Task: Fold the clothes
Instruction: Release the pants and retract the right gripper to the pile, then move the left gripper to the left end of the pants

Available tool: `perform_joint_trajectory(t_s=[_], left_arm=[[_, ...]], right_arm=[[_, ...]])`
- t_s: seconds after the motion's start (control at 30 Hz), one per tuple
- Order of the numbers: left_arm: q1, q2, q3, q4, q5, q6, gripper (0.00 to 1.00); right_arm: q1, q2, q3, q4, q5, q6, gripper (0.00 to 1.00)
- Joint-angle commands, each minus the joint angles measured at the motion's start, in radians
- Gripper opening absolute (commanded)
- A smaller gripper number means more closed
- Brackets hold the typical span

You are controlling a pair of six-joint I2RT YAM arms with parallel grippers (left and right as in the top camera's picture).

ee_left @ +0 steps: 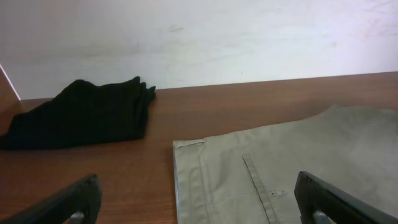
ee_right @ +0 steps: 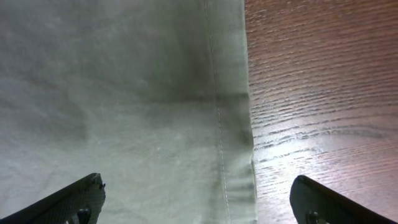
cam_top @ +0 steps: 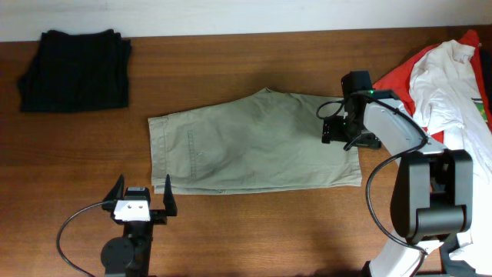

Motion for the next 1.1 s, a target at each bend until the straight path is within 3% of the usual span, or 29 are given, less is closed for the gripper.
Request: perform_joint_trajectory(t_s=[0.0, 0.2, 0.43, 0.7, 0.9, 1.07], left_arm=[[0.004, -0.004, -0.008, 0.000, -0.006, 0.012, 0.99], [0.004, -0.004, -0.008, 0.000, -0.006, 0.012, 0.99], [0.004, -0.004, -0.008, 0.000, -0.006, 0.012, 0.99], [0.004, -0.004, -0.007, 0.006, 0.002, 0.012, 0.99], [0.004, -0.004, -0.006, 0.172, 0.166, 0.012, 0.99], [0.004, 0.020, 0.065, 0.241, 0.166, 0.001, 0.99]], right_arm=[[-0.037, 0.002, 0.087, -0.011, 0.019, 0.028, 0.99], [-0.181, 0.002, 0.238, -0.014, 0.016, 0.031, 0.99], [-0.297, 0.002, 0.264, 0.018, 0.012, 0.031, 0.99], [-0.319, 0.002, 0.264, 0.021, 0.012, 0.031, 0.99], [-0.320, 0.002, 0.264, 0.021, 0.012, 0.031, 0.99], [-0.320, 0.002, 0.264, 0.021, 0.012, 0.031, 0.99]])
